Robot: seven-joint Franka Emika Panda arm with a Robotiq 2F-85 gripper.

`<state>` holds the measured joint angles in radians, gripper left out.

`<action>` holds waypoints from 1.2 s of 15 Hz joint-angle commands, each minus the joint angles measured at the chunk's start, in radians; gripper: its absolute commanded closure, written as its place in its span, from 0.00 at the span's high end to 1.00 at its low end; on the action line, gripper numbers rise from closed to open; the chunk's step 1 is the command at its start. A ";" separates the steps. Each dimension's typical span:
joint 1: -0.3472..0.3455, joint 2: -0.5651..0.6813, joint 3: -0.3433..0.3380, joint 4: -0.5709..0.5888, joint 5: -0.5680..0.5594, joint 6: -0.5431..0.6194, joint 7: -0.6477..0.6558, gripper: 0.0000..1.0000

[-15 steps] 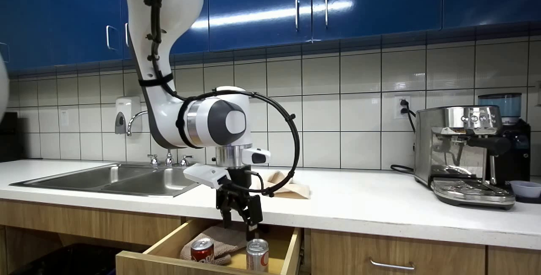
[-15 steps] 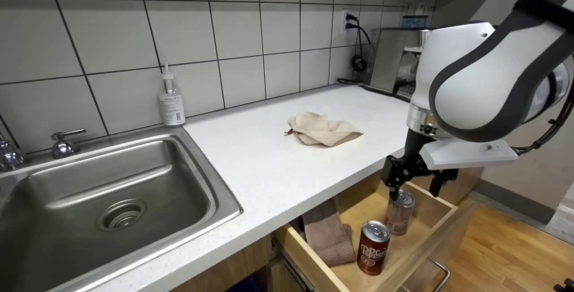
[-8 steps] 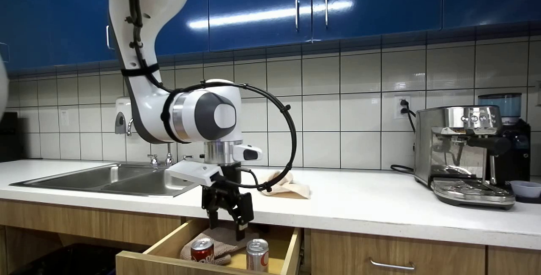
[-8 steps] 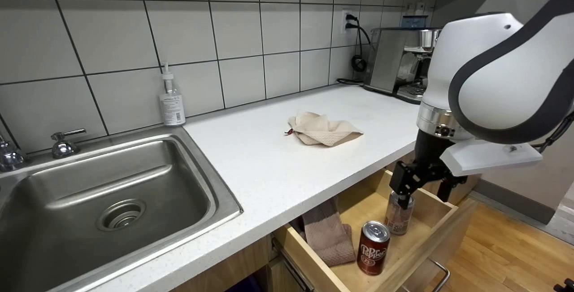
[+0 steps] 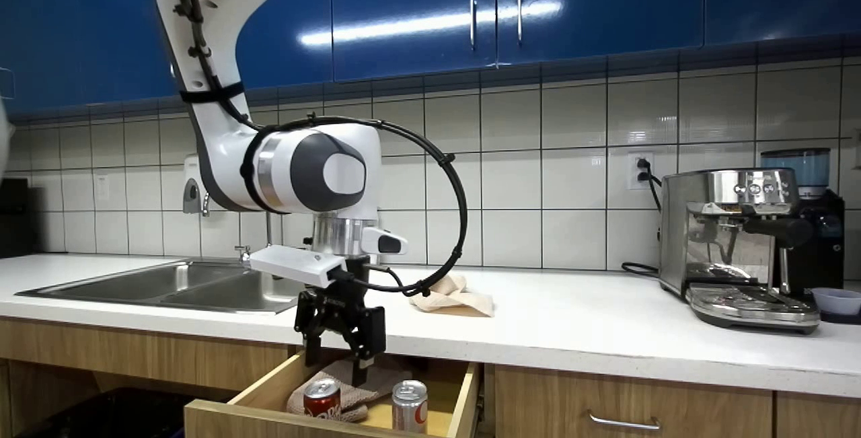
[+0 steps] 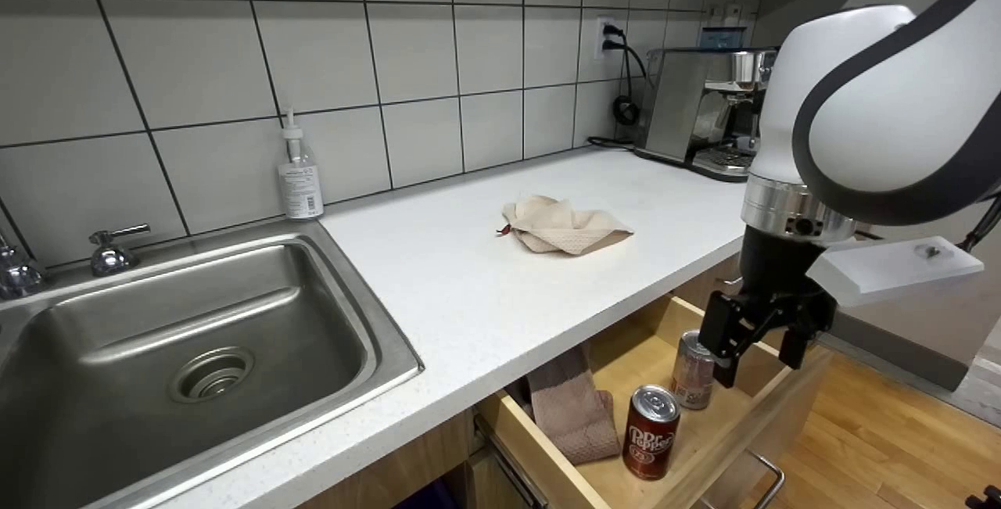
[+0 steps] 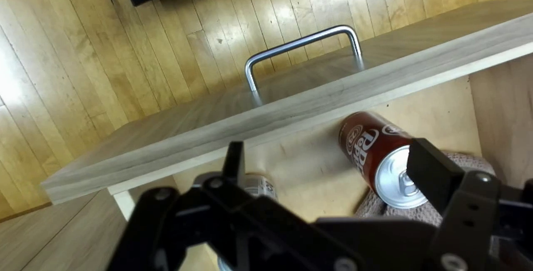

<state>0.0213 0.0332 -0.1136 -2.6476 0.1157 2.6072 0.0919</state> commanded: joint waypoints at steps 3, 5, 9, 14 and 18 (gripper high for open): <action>-0.041 -0.029 0.016 -0.003 0.019 -0.111 -0.071 1.00; -0.037 -0.008 0.023 0.001 0.016 -0.080 -0.044 1.00; -0.039 -0.004 0.023 0.001 0.016 -0.080 -0.044 1.00; -0.039 -0.012 0.022 -0.002 -0.002 -0.101 -0.041 1.00; -0.039 -0.043 0.023 -0.014 -0.013 -0.160 -0.063 1.00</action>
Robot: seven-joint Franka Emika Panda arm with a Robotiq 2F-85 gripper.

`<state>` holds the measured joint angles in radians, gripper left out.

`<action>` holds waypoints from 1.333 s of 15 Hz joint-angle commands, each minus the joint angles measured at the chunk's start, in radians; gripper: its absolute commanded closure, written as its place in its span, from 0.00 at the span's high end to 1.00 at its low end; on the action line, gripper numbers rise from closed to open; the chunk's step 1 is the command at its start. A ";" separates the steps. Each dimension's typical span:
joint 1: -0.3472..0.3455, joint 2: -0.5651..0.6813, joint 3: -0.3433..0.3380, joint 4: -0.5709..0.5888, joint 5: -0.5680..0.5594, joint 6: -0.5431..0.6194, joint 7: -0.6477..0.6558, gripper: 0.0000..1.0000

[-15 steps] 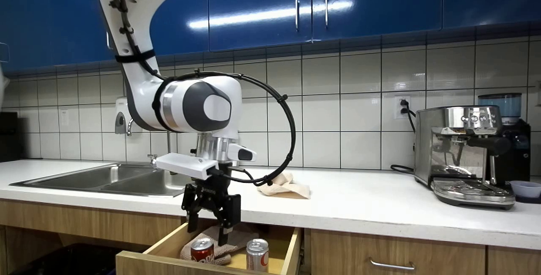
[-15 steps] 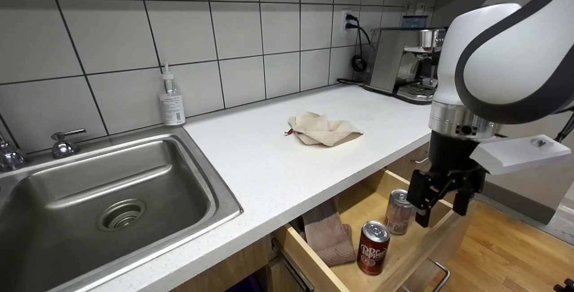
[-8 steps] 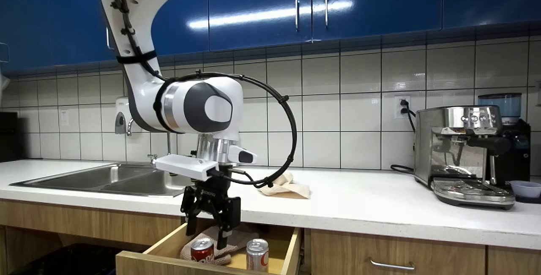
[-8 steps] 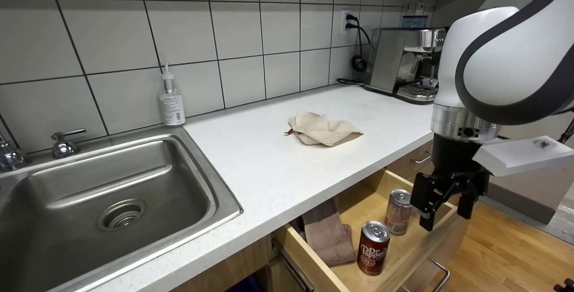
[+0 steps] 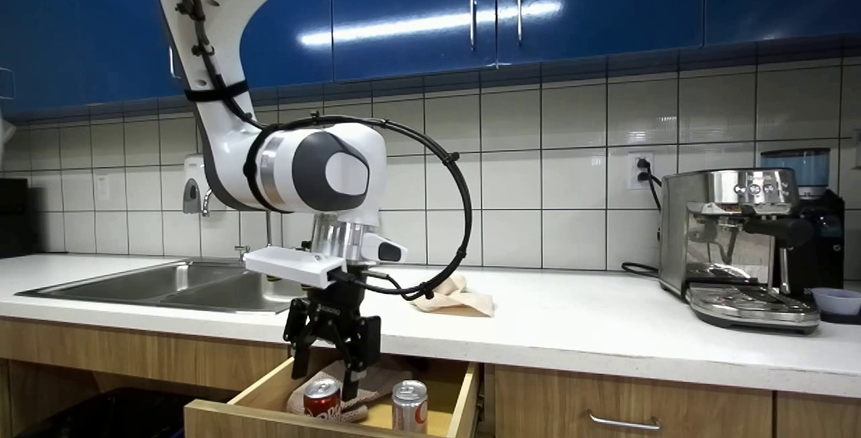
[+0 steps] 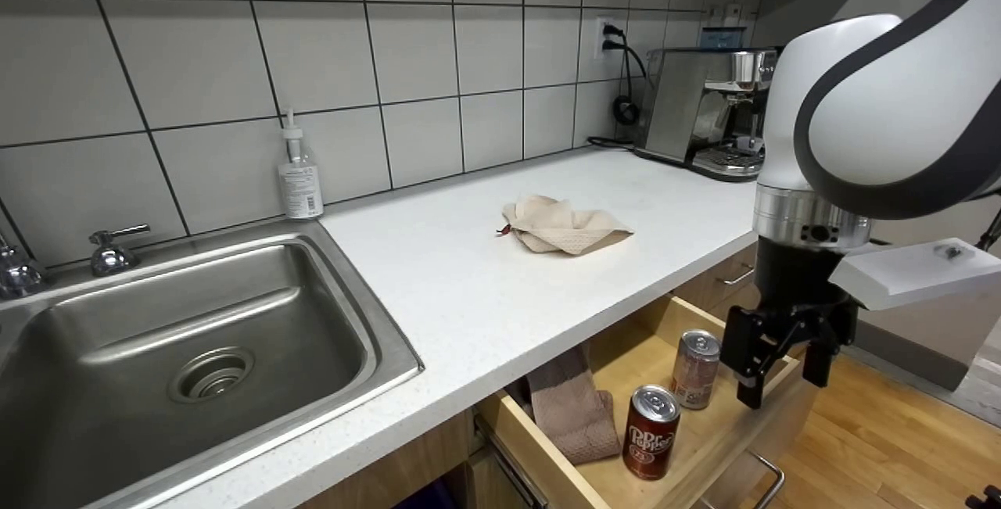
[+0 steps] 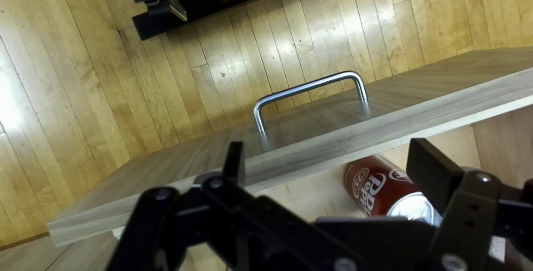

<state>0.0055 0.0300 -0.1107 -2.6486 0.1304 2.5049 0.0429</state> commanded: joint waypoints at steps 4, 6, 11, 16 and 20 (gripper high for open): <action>-0.023 -0.042 0.020 -0.013 -0.071 -0.110 -0.005 1.00; -0.023 -0.036 0.021 -0.014 -0.076 -0.112 -0.014 1.00; -0.019 -0.021 0.029 -0.028 -0.075 -0.068 -0.032 1.00; -0.018 0.001 0.035 -0.037 -0.083 -0.046 -0.046 1.00; -0.019 0.028 0.039 -0.040 -0.080 -0.021 -0.059 1.00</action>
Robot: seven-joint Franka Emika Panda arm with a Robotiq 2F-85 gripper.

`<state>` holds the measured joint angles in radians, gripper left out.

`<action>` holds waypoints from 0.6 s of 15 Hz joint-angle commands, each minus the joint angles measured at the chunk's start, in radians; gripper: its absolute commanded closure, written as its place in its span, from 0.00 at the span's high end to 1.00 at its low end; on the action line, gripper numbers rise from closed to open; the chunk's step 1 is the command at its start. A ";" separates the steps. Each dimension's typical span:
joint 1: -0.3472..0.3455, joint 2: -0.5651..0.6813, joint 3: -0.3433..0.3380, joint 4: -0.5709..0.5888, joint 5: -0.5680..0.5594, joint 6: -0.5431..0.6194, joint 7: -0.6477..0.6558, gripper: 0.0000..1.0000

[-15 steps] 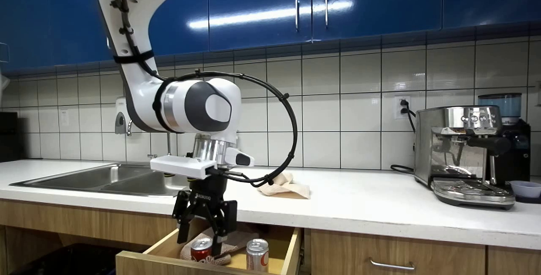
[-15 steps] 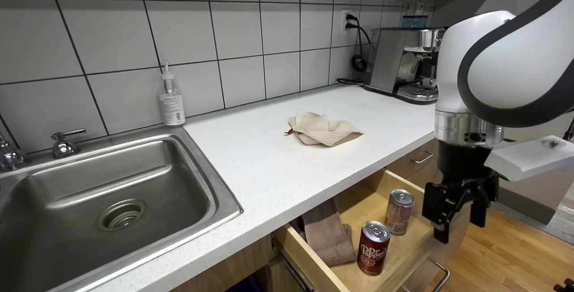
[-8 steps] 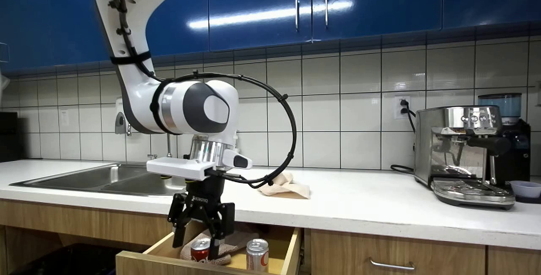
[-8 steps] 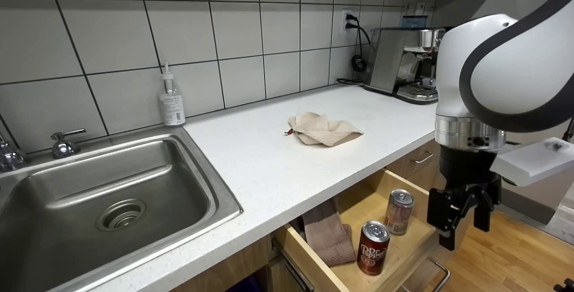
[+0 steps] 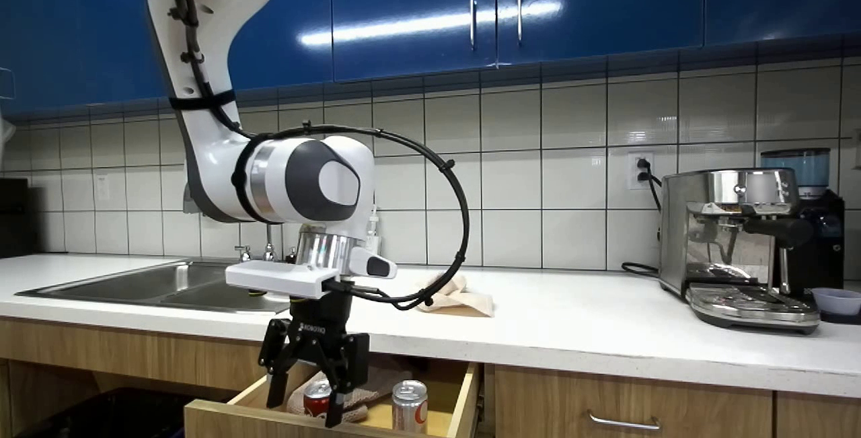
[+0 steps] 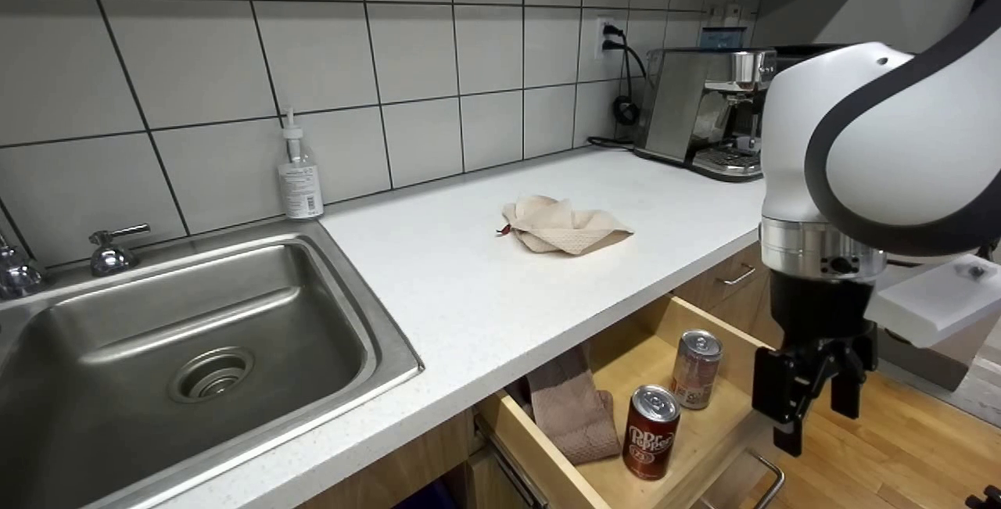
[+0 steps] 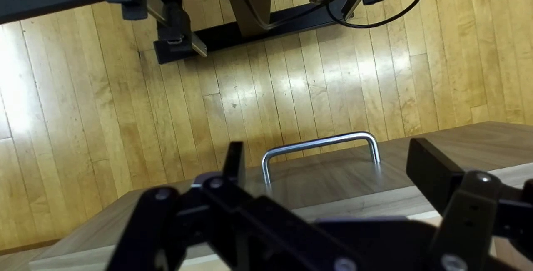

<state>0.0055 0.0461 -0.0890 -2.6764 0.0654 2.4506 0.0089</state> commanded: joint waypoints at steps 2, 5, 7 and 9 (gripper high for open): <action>-0.019 0.033 0.018 -0.009 -0.015 0.047 -0.030 1.00; -0.020 0.067 0.016 -0.004 -0.022 0.068 -0.028 1.00; -0.020 0.089 0.015 0.000 -0.027 0.087 -0.025 1.00; -0.017 0.111 0.012 0.003 -0.049 0.107 -0.011 1.00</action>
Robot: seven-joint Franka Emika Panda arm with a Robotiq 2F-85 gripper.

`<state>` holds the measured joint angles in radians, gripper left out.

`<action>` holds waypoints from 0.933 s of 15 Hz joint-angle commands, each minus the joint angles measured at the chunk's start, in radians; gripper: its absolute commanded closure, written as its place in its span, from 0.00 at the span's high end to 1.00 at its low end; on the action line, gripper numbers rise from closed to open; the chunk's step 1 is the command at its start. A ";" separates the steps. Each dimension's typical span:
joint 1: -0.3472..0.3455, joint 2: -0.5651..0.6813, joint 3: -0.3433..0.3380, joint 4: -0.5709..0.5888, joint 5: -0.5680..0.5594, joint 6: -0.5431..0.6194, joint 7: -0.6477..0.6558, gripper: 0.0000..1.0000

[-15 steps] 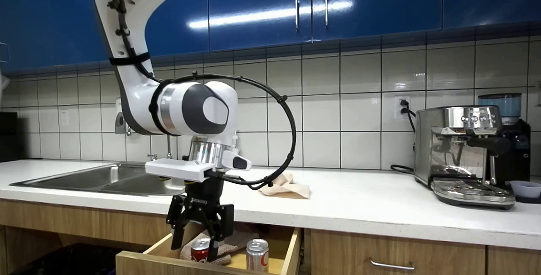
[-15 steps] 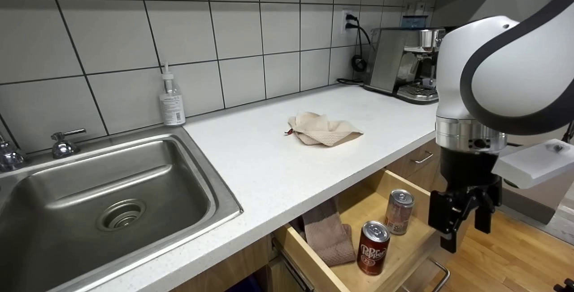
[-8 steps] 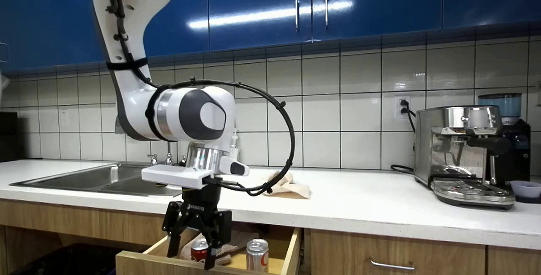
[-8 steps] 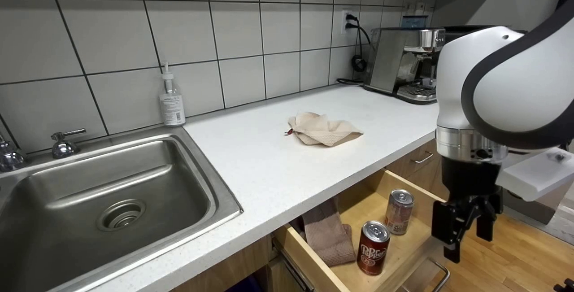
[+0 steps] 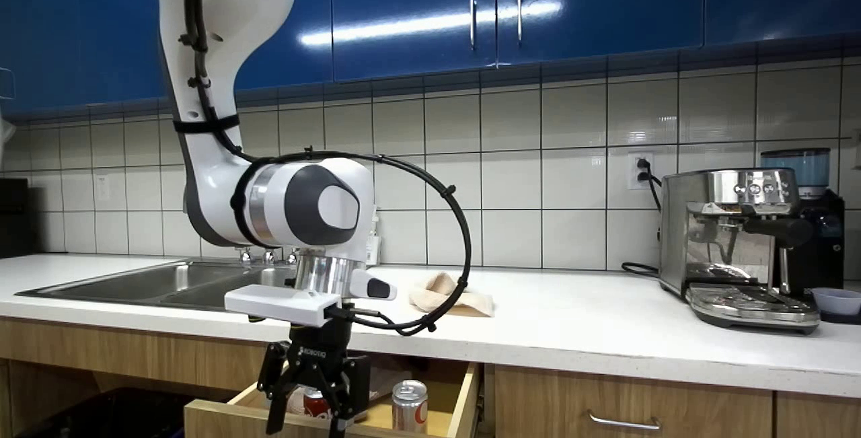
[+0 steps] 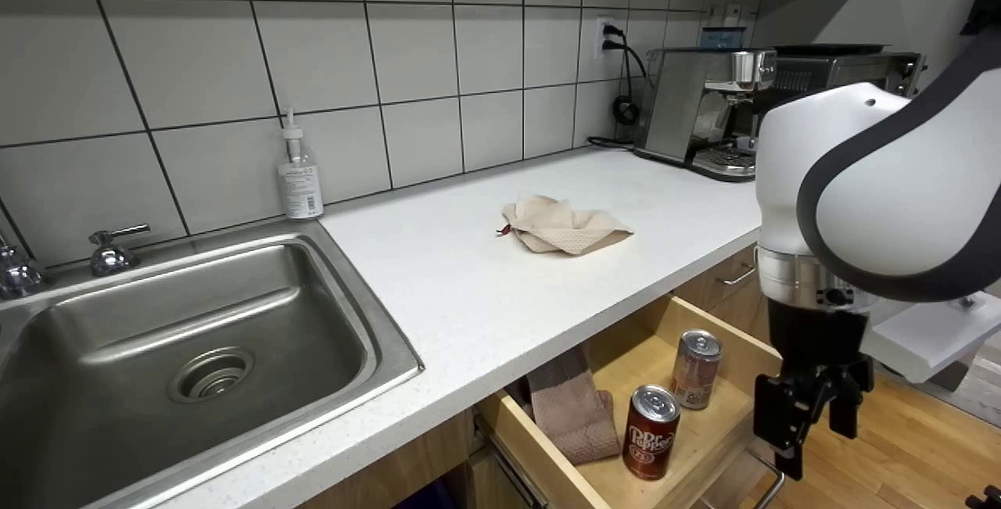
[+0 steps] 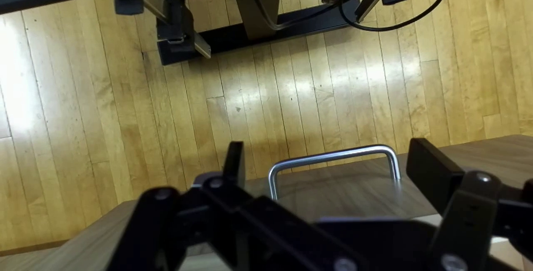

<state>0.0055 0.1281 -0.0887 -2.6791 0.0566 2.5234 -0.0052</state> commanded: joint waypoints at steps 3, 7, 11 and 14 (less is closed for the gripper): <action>-0.016 0.060 0.011 0.011 -0.064 0.058 0.001 1.00; -0.008 0.090 0.000 0.017 -0.110 0.088 0.028 1.00; 0.000 0.098 -0.014 0.014 -0.167 0.163 0.053 1.00; 0.006 0.104 -0.024 0.012 -0.194 0.215 0.074 1.00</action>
<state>0.0056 0.2227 -0.1000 -2.6732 -0.0911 2.6934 0.0204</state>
